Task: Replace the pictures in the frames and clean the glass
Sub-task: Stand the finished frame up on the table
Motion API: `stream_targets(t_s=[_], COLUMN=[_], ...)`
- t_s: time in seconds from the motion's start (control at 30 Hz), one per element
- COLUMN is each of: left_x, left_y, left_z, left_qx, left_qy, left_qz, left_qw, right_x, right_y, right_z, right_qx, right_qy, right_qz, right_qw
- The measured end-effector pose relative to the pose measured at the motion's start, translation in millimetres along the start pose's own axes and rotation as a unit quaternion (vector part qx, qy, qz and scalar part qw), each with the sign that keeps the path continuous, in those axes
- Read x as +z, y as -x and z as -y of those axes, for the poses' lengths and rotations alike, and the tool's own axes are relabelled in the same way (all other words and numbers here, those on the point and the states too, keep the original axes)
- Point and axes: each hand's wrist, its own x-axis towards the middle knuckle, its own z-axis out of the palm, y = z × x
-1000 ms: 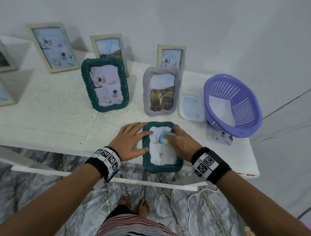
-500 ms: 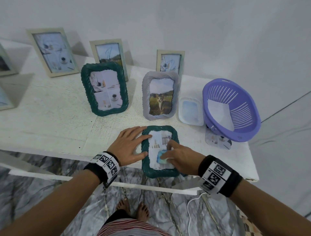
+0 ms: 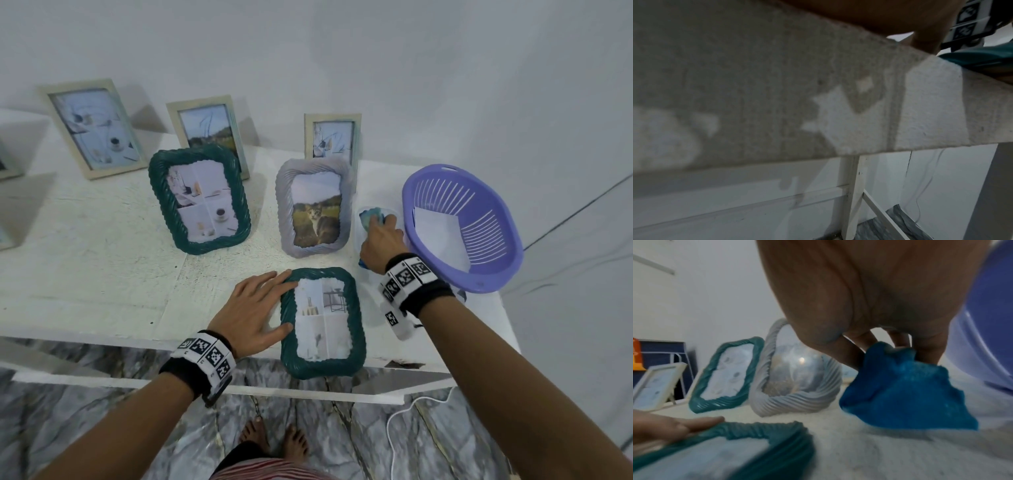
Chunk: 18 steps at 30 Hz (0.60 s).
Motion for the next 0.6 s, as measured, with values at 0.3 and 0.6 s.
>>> stream_targets(t_s=[0.3,0.6], left_x=[-0.9,-3.0], left_y=[-1.1,5.3], left_z=[1.0,-13.4], left_qx=[-0.008,-0.078], left_qy=[0.031,0.087], left_qz=[-0.006,-0.055], left_qw=[0.999,0.992], right_x=[9.2,42.2], right_y=[6.8,125.6], right_z=[-3.1,5.7], right_qx=[0.001,-0.048], right_qy=[-0.028,-0.149], right_qz=[0.018,-0.01], right_qw=[0.999,0.988])
